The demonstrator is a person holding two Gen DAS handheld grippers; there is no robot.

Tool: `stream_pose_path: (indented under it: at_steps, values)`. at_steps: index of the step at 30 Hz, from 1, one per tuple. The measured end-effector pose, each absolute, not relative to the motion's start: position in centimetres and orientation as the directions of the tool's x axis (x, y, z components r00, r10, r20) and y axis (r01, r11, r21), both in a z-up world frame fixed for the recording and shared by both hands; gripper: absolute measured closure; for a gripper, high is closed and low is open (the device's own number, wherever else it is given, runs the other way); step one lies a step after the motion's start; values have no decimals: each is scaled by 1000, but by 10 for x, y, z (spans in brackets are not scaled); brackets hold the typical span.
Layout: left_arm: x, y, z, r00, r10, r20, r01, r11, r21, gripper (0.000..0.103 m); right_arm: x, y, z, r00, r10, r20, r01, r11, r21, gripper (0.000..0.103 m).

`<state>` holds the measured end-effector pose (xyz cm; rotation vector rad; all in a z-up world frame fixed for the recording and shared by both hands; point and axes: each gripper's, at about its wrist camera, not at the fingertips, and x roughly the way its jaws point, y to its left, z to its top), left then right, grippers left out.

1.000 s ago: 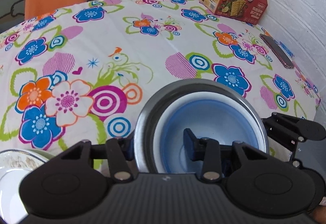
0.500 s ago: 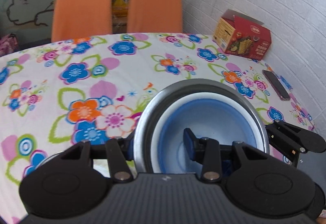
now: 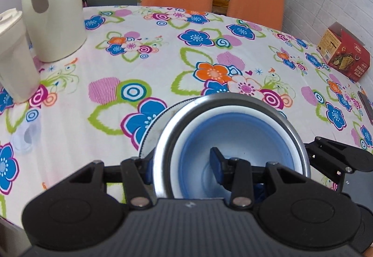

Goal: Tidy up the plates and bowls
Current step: 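Carry the nested bowls with the left tool onto the plate stack, then release the bowls and pull the left tool back from the stack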

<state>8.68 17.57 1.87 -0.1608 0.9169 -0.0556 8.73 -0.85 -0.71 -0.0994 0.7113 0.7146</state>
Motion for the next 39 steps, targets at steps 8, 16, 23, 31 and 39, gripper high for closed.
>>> stream_pose_path:
  at_steps: [8,16,23,31,39]
  values:
    - [91,172,10,628,-118,-769,6,989,-147,49,95,-5,-17,516,550,-656,-627,765,148,53]
    - [84,175,31,705,-89,-704,-33,987,-158,40,95,-24,-3,613,520,-595,-550,821,151,52]
    - [79,164,54,754,-118,-647,-29,977,-212,38,98,-60,11,698,485,-527,-455,869,198,51]
    - [58,114,61,776,-173,-607,59,977,-204,35,91,-101,7,747,387,-540,-321,922,218,49]
    - [5,84,64,800,-183,-571,86,978,-192,33,51,-127,7,823,222,-523,-175,975,138,49]
